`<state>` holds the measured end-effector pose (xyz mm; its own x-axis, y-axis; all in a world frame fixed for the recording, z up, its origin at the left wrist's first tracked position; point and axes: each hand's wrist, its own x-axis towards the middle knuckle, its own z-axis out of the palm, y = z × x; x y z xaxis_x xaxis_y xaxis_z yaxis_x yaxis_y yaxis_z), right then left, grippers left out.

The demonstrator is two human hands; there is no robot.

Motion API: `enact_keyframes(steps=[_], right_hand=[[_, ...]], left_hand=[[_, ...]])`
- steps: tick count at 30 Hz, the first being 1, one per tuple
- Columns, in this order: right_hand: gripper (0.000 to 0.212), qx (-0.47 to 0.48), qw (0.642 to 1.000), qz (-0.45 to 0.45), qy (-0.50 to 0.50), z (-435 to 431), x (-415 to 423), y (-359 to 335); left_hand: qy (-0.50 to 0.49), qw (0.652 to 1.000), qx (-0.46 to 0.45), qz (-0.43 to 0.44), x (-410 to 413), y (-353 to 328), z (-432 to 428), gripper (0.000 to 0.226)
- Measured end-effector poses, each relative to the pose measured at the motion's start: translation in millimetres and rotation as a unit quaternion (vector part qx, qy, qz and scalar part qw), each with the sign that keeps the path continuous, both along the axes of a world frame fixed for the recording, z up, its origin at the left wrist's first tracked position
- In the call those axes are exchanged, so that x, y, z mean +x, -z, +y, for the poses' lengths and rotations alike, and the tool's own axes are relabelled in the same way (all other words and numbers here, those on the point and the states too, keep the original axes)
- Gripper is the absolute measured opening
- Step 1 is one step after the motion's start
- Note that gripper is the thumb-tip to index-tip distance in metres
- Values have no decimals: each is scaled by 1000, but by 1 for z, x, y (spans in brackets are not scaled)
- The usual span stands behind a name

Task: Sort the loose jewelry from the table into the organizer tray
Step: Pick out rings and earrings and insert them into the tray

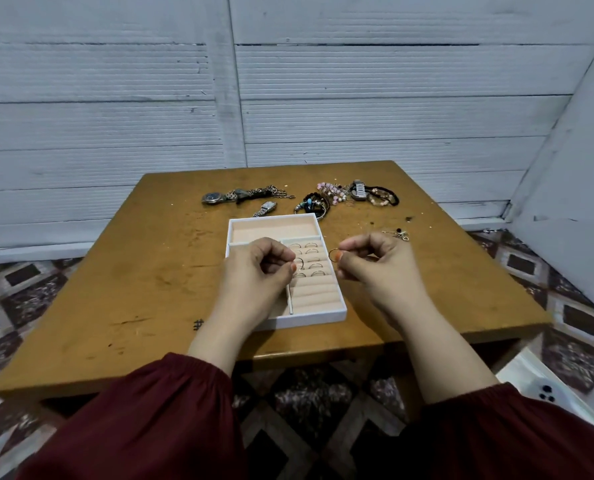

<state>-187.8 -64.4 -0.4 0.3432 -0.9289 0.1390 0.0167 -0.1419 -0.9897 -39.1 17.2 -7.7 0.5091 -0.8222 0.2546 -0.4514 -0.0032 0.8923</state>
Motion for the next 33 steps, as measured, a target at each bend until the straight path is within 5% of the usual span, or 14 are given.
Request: enact_keyframes(steps=[10,33], right_hand=[[21,-31,998,56,7,-6,2,10],[23,-50,995,85,22,-12,-1,17]], left_hand=[[-24,980,56,-189,-3,7,4,18],[6,948,97,-303,-4,11,-1,14]])
